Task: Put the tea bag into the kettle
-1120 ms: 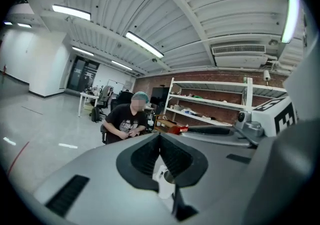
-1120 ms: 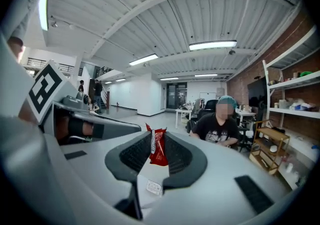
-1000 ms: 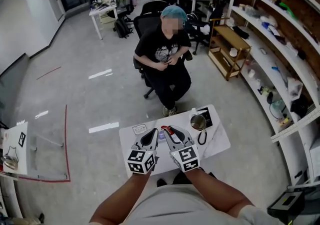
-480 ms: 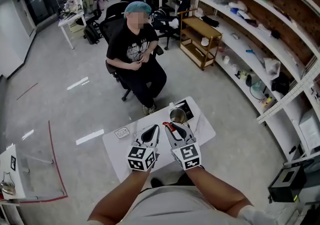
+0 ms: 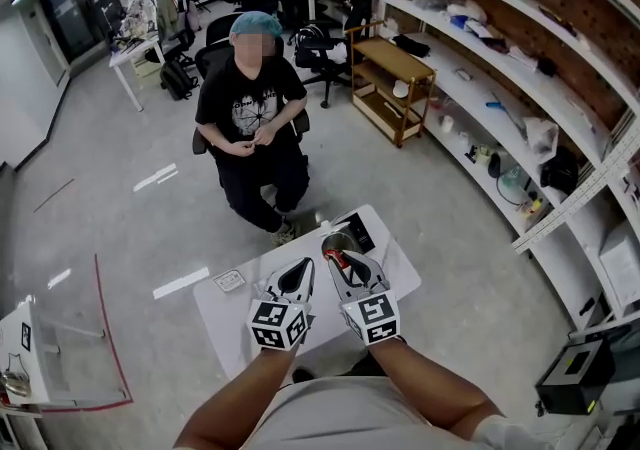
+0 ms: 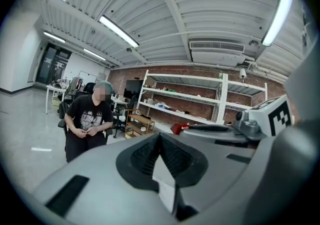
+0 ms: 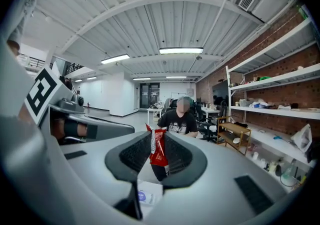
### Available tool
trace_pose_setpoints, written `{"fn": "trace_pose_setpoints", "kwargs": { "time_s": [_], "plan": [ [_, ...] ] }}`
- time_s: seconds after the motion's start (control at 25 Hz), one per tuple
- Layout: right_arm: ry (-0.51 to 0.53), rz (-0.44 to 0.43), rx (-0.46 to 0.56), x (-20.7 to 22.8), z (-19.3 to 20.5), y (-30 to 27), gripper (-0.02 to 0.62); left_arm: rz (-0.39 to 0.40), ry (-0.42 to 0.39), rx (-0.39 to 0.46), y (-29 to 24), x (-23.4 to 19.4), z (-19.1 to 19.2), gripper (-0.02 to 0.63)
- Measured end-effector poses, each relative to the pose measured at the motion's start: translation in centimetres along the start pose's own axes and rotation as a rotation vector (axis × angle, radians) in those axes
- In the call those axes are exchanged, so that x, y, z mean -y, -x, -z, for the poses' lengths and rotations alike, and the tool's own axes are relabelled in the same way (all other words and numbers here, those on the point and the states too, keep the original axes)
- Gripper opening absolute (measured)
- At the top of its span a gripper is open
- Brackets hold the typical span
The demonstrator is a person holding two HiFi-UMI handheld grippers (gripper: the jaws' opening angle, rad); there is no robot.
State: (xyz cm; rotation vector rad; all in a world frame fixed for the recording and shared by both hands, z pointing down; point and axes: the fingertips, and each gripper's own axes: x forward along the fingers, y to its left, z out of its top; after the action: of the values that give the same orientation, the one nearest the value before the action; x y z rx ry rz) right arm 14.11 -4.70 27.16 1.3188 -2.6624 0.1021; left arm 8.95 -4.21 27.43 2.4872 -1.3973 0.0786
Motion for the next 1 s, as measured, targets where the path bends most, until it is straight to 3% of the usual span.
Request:
{"fn": "trace_pose_setpoints", "kwargs": {
  "time_s": [0.6,1.0],
  "plan": [
    [0.03,-0.14,-0.007,13.3,0.7,-1.7,0.086,-0.145,0.007,0.017,-12.7,3.4,-0.6,0.008],
    [-0.018,-0.181,-0.019,14.3,1.3,-3.8,0.086,-0.17,0.007,-0.015,-14.6,2.4,-0.3,0.008]
  ]
}}
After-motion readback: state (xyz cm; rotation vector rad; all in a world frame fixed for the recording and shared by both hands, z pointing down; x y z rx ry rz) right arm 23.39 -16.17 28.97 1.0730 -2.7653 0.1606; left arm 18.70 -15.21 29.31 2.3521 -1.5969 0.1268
